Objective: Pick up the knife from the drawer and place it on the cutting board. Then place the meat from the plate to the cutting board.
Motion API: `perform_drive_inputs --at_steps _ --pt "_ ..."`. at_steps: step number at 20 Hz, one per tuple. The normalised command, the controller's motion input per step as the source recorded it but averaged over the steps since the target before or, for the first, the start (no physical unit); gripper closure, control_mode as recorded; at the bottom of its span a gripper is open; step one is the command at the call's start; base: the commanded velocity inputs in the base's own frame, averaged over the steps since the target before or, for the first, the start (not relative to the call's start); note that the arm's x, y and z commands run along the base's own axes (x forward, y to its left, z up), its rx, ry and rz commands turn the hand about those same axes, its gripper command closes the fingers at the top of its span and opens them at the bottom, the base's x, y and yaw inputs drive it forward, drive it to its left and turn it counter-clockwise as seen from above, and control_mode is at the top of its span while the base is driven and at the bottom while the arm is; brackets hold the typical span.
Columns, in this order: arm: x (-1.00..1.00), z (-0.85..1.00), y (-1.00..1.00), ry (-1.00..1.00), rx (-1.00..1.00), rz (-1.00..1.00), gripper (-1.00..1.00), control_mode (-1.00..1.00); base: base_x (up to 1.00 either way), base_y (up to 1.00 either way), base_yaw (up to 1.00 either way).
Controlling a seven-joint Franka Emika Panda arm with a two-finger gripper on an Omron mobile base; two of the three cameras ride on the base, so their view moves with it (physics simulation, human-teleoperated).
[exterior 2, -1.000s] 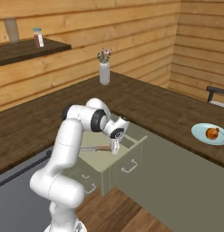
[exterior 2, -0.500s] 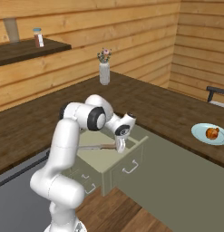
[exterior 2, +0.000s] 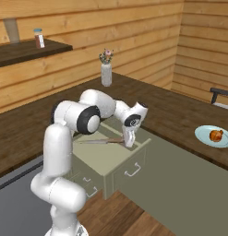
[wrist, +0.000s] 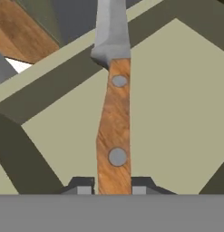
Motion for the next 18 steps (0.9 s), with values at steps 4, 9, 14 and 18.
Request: perform_drive_inputs --at_steps 4,9,14,18 --pt "-0.67 0.96 -0.58 0.02 0.05 0.0 1.0 -1.0 0.0 0.0 0.0" --pt "-1.0 0.81 -0.36 -0.15 0.0 0.0 1.0 -1.0 0.0 0.0 0.0" --pt "-0.78 0.88 -0.18 -0.08 0.0 -0.08 1.0 -1.0 0.0 0.0 0.0" --pt "-0.47 0.74 0.43 0.01 0.0 -0.17 1.0 -1.0 0.0 0.0 0.0"
